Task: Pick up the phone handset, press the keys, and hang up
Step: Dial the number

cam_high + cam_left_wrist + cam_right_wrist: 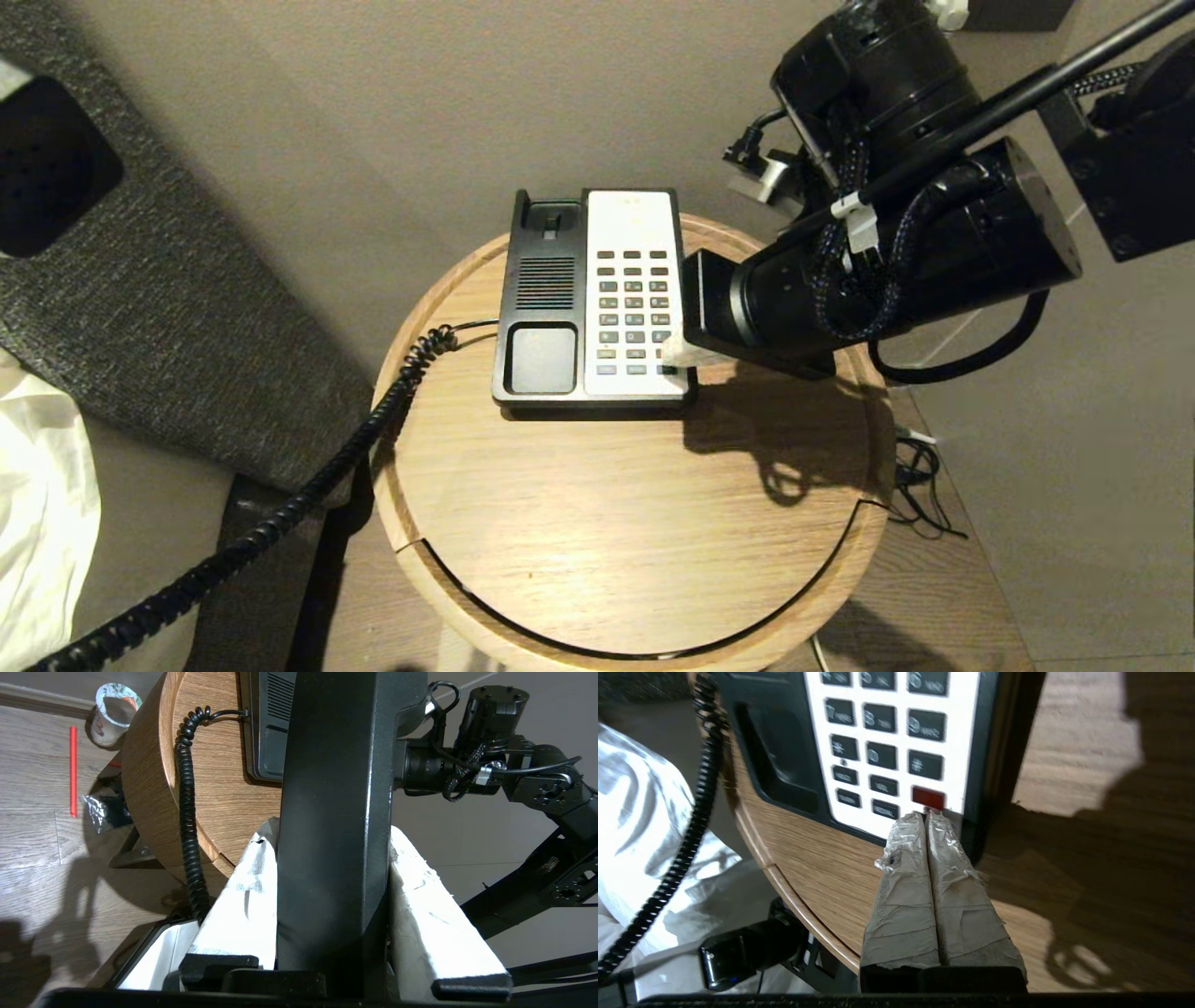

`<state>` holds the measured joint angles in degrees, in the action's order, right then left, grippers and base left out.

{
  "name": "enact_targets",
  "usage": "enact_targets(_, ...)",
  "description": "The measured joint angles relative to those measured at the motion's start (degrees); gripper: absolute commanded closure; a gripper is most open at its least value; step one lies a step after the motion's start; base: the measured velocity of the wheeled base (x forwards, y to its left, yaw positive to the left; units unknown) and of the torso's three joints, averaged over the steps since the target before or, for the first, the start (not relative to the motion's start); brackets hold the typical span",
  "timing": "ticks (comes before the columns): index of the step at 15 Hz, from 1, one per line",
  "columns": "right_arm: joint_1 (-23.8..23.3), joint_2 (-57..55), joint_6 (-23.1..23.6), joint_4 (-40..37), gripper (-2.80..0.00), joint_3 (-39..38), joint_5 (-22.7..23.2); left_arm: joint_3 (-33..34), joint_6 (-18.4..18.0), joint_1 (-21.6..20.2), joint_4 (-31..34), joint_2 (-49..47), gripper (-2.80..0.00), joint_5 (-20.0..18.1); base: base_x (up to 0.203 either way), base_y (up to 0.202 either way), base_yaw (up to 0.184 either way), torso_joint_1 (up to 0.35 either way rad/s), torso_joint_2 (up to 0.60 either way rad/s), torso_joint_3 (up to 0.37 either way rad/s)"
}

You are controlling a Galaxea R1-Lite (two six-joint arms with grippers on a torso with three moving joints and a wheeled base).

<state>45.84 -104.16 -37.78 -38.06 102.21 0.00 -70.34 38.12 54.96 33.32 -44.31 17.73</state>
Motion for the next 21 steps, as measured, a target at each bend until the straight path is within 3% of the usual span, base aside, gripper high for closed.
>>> enact_targets(15,-0.1,-1.1,0.0,-0.1,0.0,-0.4,-0.3,1.0,0.0,0.0,0.0,0.6,0.0,0.0,0.0,0.0,0.0,0.0,0.0,0.0)
enact_targets(21,-0.1,3.5,-2.0,-0.7,0.0,-0.4,-0.4,0.3,-0.2,0.0,0.0,-0.4,0.0,0.0,0.0,0.0,0.0,0.0,0.0,0.0)
